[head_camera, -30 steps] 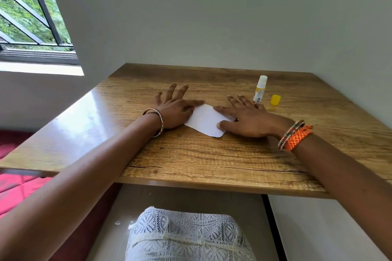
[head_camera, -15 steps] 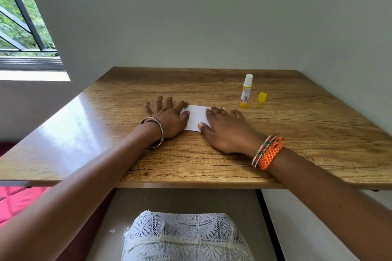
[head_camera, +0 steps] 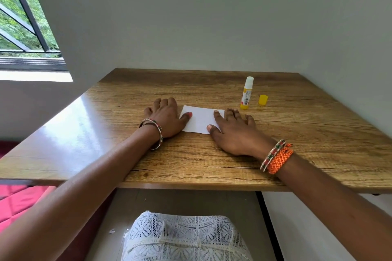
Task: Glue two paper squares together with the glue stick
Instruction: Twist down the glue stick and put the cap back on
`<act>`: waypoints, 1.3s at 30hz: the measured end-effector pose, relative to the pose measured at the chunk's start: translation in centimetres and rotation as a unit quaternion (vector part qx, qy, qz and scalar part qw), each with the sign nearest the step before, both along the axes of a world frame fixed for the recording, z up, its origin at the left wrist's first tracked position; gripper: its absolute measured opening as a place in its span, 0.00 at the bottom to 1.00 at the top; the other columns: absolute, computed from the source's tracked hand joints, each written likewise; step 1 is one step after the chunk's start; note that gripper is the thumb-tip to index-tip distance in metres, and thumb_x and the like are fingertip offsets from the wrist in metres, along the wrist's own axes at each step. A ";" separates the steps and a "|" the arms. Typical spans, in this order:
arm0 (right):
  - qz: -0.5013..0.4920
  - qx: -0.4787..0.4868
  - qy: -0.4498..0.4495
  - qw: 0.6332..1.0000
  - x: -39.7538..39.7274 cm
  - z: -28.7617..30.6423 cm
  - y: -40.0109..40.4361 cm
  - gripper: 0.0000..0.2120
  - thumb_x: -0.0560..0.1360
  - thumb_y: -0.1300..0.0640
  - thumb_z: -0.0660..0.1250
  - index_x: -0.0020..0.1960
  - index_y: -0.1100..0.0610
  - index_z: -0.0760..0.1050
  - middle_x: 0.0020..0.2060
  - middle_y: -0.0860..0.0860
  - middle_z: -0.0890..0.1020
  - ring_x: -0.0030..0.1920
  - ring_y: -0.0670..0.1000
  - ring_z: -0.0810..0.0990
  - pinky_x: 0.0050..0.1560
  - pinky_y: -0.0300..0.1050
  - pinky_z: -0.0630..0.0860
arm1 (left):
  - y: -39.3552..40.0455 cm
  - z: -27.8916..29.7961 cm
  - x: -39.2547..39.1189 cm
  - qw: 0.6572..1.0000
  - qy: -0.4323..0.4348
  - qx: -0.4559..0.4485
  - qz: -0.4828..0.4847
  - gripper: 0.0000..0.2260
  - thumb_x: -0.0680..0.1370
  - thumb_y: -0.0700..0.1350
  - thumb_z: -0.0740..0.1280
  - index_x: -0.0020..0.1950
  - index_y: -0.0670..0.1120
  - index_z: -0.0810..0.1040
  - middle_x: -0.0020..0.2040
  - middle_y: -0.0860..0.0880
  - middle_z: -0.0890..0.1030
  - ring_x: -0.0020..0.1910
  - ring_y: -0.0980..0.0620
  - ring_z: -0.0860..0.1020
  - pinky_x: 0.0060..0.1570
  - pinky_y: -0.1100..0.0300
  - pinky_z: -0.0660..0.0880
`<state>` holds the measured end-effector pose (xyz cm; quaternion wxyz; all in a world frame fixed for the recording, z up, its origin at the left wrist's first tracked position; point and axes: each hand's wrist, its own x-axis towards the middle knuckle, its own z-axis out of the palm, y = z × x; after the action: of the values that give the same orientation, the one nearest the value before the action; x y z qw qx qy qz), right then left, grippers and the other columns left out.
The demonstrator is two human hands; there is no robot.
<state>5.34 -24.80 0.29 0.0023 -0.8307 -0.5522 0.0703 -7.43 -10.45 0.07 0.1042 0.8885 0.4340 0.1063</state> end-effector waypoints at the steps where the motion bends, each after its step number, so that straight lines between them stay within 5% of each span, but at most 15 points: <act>1: -0.005 0.001 0.008 1.000 0.0 -0.1 0.1 0.30 0.79 0.39 0.40 0.76 0.51 0.39 0.77 0.59 0.43 0.76 0.58 0.39 0.71 0.60 0.37 | 0.0 0.1 0.1 1.000 -0.008 -0.011 -0.002 0.26 0.75 0.61 0.57 0.66 0.46 0.65 0.71 0.45 0.64 0.72 0.44 0.56 0.66 0.42 0.55; 5: -0.019 0.004 0.028 0.999 -0.4 0.0 0.3 0.29 0.80 0.41 0.42 0.77 0.51 0.42 0.77 0.59 0.45 0.76 0.58 0.42 0.72 0.61 0.39 | -0.2 0.4 0.3 0.999 -0.023 -0.035 -0.006 0.18 0.75 0.59 0.59 0.58 0.49 0.72 0.68 0.45 0.66 0.69 0.44 0.59 0.65 0.44 0.56; 7: -0.012 0.106 0.059 0.993 -0.4 0.5 0.0 0.26 0.80 0.44 0.48 0.74 0.56 0.57 0.73 0.60 0.63 0.73 0.58 0.60 0.71 0.60 0.55 | -0.2 0.3 0.3 0.999 -0.029 -0.032 0.005 0.18 0.75 0.59 0.59 0.58 0.49 0.70 0.67 0.45 0.67 0.68 0.43 0.61 0.64 0.44 0.58; 9: -0.020 0.344 0.100 0.933 0.6 2.2 -0.8 0.15 0.78 0.51 0.55 0.57 0.58 0.74 0.53 0.57 0.81 0.52 0.56 0.78 0.54 0.54 0.75 | -0.4 0.4 0.5 0.999 -0.051 -0.009 0.005 0.19 0.75 0.59 0.58 0.60 0.49 0.67 0.66 0.45 0.68 0.67 0.43 0.62 0.62 0.44 0.59; 12: -0.098 0.548 -0.032 0.830 5.6 5.2 -2.2 0.09 0.72 0.55 0.59 0.46 0.55 0.77 0.42 0.53 0.81 0.44 0.54 0.78 0.40 0.44 0.72 | -0.8 1.6 1.4 0.987 -0.157 0.035 -0.030 0.19 0.75 0.59 0.58 0.61 0.50 0.67 0.64 0.47 0.72 0.65 0.44 0.65 0.60 0.46 0.60; 17: -0.183 0.375 0.084 0.905 12.7 4.6 -2.6 0.13 0.66 0.62 0.67 0.51 0.59 0.78 0.48 0.56 0.80 0.48 0.54 0.77 0.47 0.44 0.72 | -2.5 3.2 5.3 0.959 -0.233 -0.028 -0.159 0.20 0.74 0.57 0.64 0.61 0.50 0.68 0.62 0.52 0.75 0.60 0.49 0.73 0.61 0.44 0.67; 25: -0.131 0.355 0.135 0.916 11.4 2.8 -0.4 0.15 0.66 0.62 0.68 0.52 0.52 0.79 0.51 0.51 0.79 0.51 0.50 0.74 0.54 0.51 0.74 | -2.8 1.8 11.4 0.959 -0.205 -0.115 -0.158 0.30 0.68 0.61 0.68 0.67 0.52 0.68 0.61 0.53 0.78 0.63 0.51 0.72 0.64 0.46 0.64; 31: -0.111 0.332 0.127 0.928 10.8 2.9 -0.4 0.14 0.72 0.60 0.63 0.56 0.54 0.80 0.55 0.54 0.80 0.56 0.55 0.76 0.58 0.54 0.72 | -3.4 2.9 13.6 0.934 -0.292 -0.128 -0.161 0.16 0.69 0.54 0.72 0.53 0.48 0.81 0.50 0.48 0.84 0.53 0.52 0.80 0.57 0.51 0.72; 35: -0.106 0.402 0.187 0.890 10.0 3.8 -0.9 0.19 0.80 0.49 0.54 0.45 0.57 0.78 0.39 0.55 0.82 0.41 0.56 0.80 0.39 0.47 0.74 | -3.2 4.5 12.6 0.841 -0.418 -0.266 -0.219 0.13 0.72 0.41 0.70 0.54 0.38 0.79 0.50 0.41 0.82 0.42 0.59 0.80 0.46 0.70 0.75; 37: -0.078 0.367 0.310 0.874 9.3 4.2 -1.0 0.22 0.81 0.46 0.50 0.49 0.58 0.78 0.38 0.53 0.84 0.39 0.50 0.82 0.38 0.44 0.77 | -3.1 5.2 11.6 0.797 -0.442 -0.323 -0.257 0.12 0.74 0.39 0.66 0.56 0.38 0.78 0.47 0.45 0.83 0.39 0.64 0.80 0.41 0.73 0.74; 39: -0.019 0.311 0.489 0.815 8.7 4.3 -1.0 0.23 0.80 0.45 0.50 0.53 0.61 0.76 0.38 0.53 0.84 0.37 0.49 0.82 0.34 0.39 0.77 | -2.9 5.7 10.7 0.776 -0.430 -0.362 -0.288 0.08 0.76 0.40 0.63 0.54 0.43 0.78 0.42 0.56 0.83 0.40 0.67 0.79 0.42 0.67 0.72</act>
<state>14.02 -25.79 4.57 0.5318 -0.6520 -0.4551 0.2917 3.27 -13.36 5.73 0.6194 0.7305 0.0748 0.2777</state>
